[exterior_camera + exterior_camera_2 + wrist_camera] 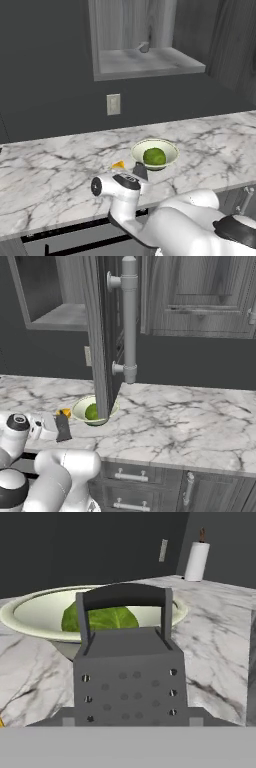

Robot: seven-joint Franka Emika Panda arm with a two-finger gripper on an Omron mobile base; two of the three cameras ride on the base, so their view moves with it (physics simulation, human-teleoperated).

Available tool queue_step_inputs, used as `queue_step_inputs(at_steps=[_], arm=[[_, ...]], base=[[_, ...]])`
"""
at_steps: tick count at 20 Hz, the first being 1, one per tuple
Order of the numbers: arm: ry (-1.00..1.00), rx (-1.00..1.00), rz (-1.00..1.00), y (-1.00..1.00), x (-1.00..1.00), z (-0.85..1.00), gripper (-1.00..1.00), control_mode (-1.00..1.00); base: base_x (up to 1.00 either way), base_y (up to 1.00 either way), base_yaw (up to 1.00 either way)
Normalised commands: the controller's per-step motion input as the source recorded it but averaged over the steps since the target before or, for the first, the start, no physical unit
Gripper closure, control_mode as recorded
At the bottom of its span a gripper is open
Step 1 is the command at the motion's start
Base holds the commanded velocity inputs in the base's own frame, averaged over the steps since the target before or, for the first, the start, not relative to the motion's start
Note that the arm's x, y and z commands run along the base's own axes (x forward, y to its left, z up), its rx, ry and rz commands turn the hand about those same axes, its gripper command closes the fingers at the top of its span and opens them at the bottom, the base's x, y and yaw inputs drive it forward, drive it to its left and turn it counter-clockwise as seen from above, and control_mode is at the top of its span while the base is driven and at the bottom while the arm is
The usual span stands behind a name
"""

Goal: Pick the cheese from the fridge and the cheese grater from the cabinet and place them next to the salad bowl.

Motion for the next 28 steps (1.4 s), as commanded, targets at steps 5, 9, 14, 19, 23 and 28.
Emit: queue_step_inputs(at_steps=[5,9,14,19,23,28], arm=[[-0.04,0.00,-0.06,0.05,0.21,-0.25,1.00,-1.00],[-0.07,0.00,-0.06,0.05,0.21,-0.22,1.00,-1.00],[-0.12,0.00,-0.05,0.03,0.12,-0.23,1.00,-1.00],[-0.14,0.00,-0.05,0.00,0.00,-0.33,1.00,-1.00],[-0.12,0.00,-0.04,0.00,0.01,-0.29,1.00,-1.00],[-0.07,0.00,-0.01,-0.02,0.00,-0.16,-1.00,-1.00]], base=[[0.00,0.00,0.00],[0.00,0.00,0.00],[0.00,0.00,0.00],[0.00,0.00,0.00],[0.00,0.00,0.00],[0.00,0.00,0.00]])
